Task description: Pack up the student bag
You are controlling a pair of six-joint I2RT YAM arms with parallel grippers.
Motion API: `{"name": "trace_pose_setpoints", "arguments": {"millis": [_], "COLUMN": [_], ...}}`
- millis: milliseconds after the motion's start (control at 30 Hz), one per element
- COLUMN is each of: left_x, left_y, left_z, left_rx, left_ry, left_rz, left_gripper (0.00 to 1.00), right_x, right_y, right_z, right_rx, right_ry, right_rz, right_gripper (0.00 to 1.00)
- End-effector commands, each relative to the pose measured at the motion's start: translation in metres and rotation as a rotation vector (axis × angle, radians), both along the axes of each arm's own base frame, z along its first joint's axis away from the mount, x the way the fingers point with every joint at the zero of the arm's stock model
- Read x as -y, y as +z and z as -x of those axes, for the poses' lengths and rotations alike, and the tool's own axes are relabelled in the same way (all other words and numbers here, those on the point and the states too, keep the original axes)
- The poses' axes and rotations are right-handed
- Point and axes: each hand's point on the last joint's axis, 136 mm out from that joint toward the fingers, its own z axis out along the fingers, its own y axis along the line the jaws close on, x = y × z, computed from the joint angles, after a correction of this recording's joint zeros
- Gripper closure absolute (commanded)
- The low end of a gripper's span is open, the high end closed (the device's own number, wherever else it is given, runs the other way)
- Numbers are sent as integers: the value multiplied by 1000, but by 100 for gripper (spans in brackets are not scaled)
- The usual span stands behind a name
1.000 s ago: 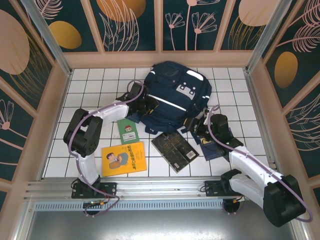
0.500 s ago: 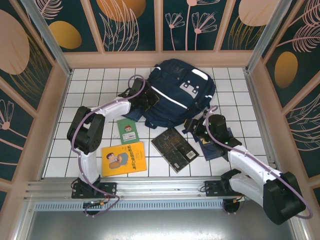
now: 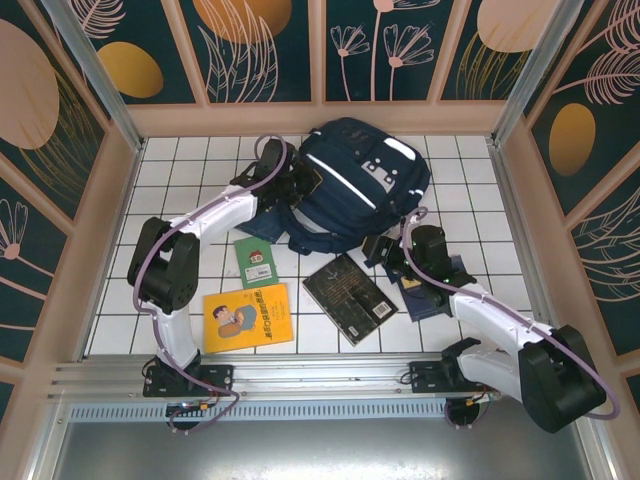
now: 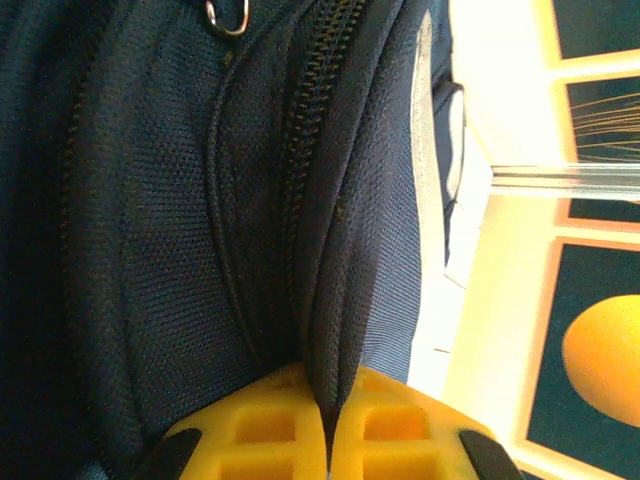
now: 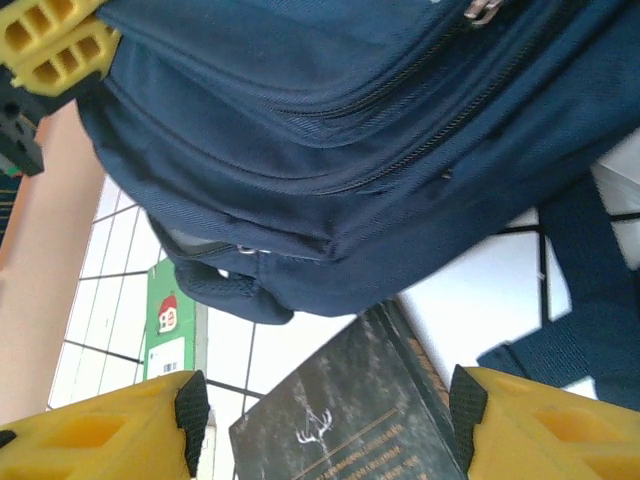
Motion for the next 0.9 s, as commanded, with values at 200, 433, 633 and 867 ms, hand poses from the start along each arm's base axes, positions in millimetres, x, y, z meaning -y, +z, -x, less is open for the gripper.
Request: {"name": "trace_pose_setpoints", "arguments": {"millis": [200, 433, 633, 867], "left_x": [8, 13, 12, 12], "left_y": [123, 139, 138, 131], "left_z": [-9, -9, -7, -6], "left_rx": [189, 207, 201, 190], "left_ry": [52, 50, 47, 49], "left_rz": [184, 186, 188, 176], "left_gripper": [100, 100, 100, 100], "right_x": [-52, -60, -74, -102], "right_y": [44, 19, 3, 10], "right_z": [-1, -25, -43, -46], "right_rx": [386, 377, 302, 268], "right_ry": [157, 153, 206, 291], "right_rz": [37, 121, 105, 36], "right_gripper": [34, 33, 33, 47]}}
